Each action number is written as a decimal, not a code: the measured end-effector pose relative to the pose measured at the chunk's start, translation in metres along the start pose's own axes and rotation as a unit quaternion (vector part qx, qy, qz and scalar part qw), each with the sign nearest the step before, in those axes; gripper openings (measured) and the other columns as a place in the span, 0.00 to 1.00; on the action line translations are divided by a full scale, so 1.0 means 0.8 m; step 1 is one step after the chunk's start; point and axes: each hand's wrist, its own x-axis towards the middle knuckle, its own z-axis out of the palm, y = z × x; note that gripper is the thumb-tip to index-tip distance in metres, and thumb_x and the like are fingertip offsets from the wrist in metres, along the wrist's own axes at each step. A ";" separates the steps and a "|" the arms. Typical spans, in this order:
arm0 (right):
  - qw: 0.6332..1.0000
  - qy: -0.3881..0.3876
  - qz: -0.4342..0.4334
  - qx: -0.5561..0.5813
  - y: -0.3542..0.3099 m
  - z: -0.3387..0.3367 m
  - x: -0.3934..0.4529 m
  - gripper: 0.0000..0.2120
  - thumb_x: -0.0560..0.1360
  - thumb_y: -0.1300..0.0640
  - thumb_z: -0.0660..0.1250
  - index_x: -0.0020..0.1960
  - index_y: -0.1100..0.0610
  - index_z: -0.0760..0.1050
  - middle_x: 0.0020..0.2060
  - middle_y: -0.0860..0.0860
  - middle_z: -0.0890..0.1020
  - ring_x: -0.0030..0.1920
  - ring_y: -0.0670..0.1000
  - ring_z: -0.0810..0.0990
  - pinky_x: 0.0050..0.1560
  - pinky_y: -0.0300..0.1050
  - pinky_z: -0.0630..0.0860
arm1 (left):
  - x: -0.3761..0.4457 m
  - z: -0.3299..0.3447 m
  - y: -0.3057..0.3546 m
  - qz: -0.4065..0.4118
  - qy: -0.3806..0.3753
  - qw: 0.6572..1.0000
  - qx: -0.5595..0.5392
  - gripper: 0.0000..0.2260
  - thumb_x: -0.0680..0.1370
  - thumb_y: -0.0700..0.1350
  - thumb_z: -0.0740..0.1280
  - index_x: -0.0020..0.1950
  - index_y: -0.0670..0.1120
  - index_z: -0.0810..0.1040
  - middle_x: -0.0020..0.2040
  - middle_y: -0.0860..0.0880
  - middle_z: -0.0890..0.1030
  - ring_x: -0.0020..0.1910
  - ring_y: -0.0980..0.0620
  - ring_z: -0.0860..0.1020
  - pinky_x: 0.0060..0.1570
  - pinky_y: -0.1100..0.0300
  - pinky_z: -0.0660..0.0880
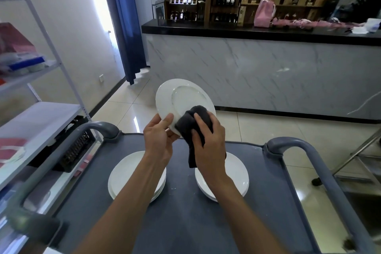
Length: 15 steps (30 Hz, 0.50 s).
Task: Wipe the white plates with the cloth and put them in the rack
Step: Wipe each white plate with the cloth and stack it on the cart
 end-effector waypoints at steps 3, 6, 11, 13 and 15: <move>1.000 -0.005 -0.012 0.000 0.005 -0.004 -0.003 0.20 0.82 0.56 0.65 0.74 0.50 0.72 0.74 0.51 0.69 0.69 0.54 0.69 0.69 0.49 0.69 | -0.002 -0.001 -0.001 0.000 -0.002 1.000 0.006 0.11 0.81 0.38 0.65 0.61 0.43 0.81 0.53 0.41 0.85 0.47 0.40 0.83 0.43 0.49 0.83; 1.000 -0.007 -0.011 0.003 0.016 -0.011 -0.003 0.20 0.82 0.58 0.65 0.73 0.50 0.73 0.73 0.50 0.69 0.70 0.53 0.69 0.71 0.41 0.65 | 0.002 -0.004 -0.002 -0.009 0.001 1.000 0.011 0.11 0.80 0.38 0.65 0.61 0.43 0.81 0.55 0.42 0.85 0.50 0.39 0.82 0.49 0.43 0.83; 0.996 0.015 0.069 0.045 0.046 -0.024 0.008 0.20 0.81 0.62 0.65 0.72 0.52 0.74 0.71 0.50 0.71 0.68 0.51 0.70 0.70 0.32 0.62 | 0.009 -0.013 -0.005 -0.028 -0.014 0.999 0.017 0.13 0.80 0.38 0.66 0.64 0.42 0.80 0.56 0.43 0.84 0.50 0.45 0.81 0.50 0.46 0.83; 0.995 0.015 0.082 0.058 0.057 -0.030 0.017 0.20 0.81 0.63 0.64 0.72 0.52 0.74 0.70 0.50 0.72 0.68 0.51 0.71 0.70 0.38 0.65 | 0.011 -0.016 -0.005 -0.038 -0.033 0.998 0.024 0.13 0.80 0.39 0.65 0.63 0.43 0.81 0.54 0.45 0.84 0.48 0.47 0.82 0.46 0.50 0.83; 0.992 0.012 0.099 0.072 0.063 -0.038 0.027 0.20 0.81 0.63 0.64 0.71 0.52 0.75 0.70 0.50 0.72 0.68 0.51 0.71 0.69 0.36 0.63 | 0.013 -0.020 -0.004 -0.046 -0.055 0.997 0.040 0.11 0.80 0.39 0.65 0.61 0.43 0.82 0.52 0.45 0.84 0.47 0.47 0.82 0.43 0.52 0.82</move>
